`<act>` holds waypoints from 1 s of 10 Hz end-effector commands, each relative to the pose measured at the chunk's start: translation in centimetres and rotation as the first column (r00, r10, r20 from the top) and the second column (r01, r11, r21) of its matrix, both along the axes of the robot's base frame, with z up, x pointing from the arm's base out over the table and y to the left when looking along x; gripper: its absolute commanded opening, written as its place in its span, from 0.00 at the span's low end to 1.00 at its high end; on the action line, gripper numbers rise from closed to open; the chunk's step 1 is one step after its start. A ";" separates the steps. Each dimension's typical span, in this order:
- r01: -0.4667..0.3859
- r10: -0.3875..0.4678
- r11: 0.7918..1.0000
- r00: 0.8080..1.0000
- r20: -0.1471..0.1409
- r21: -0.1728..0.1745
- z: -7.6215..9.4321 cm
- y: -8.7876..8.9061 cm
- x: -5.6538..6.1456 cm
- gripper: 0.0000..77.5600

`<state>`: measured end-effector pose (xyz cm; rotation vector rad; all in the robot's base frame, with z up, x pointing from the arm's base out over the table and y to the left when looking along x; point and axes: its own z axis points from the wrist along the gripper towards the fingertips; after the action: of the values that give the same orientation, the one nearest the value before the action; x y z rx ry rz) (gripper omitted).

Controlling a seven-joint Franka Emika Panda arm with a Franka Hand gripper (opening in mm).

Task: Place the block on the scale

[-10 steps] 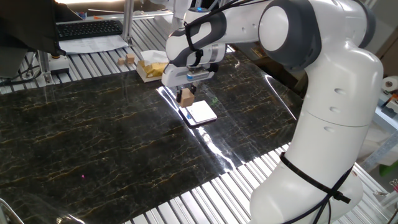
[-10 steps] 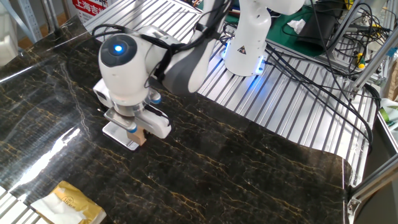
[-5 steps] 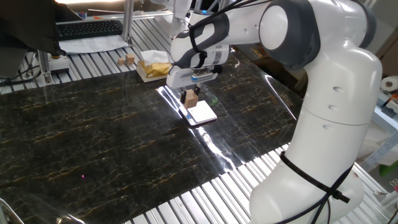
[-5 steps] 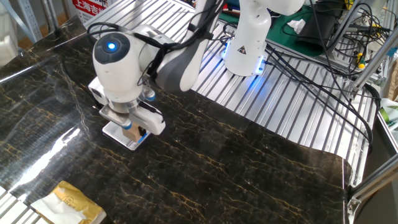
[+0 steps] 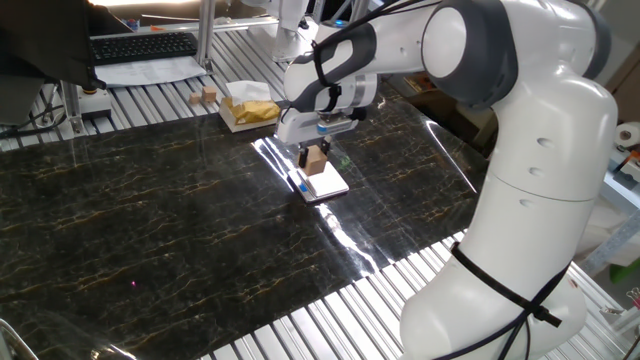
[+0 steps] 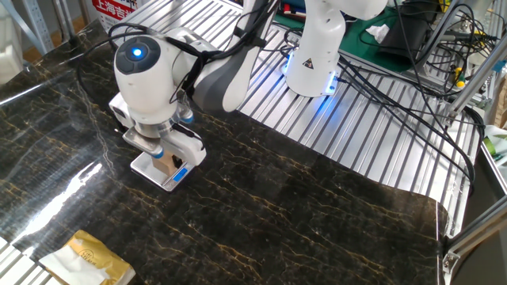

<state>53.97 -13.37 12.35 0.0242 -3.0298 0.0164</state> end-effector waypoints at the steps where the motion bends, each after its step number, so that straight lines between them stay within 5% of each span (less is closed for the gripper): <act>1: -0.002 0.002 1.000 1.000 0.004 -0.004 0.2 -0.9 -0.3 0.01; 2: -0.003 0.003 1.000 1.000 0.003 -0.014 0.2 -0.9 -0.3 0.01; 5: -0.028 0.028 0.999 1.000 0.010 0.027 0.2 -0.8 -0.2 0.01; 8: 0.032 -0.032 0.999 0.998 0.051 0.001 0.2 -0.8 -0.2 0.01; 10: 0.020 -0.020 1.000 0.998 0.052 0.001 0.5 -1.9 -0.4 0.01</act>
<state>53.57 -14.13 12.29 0.0289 -3.0526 -0.0114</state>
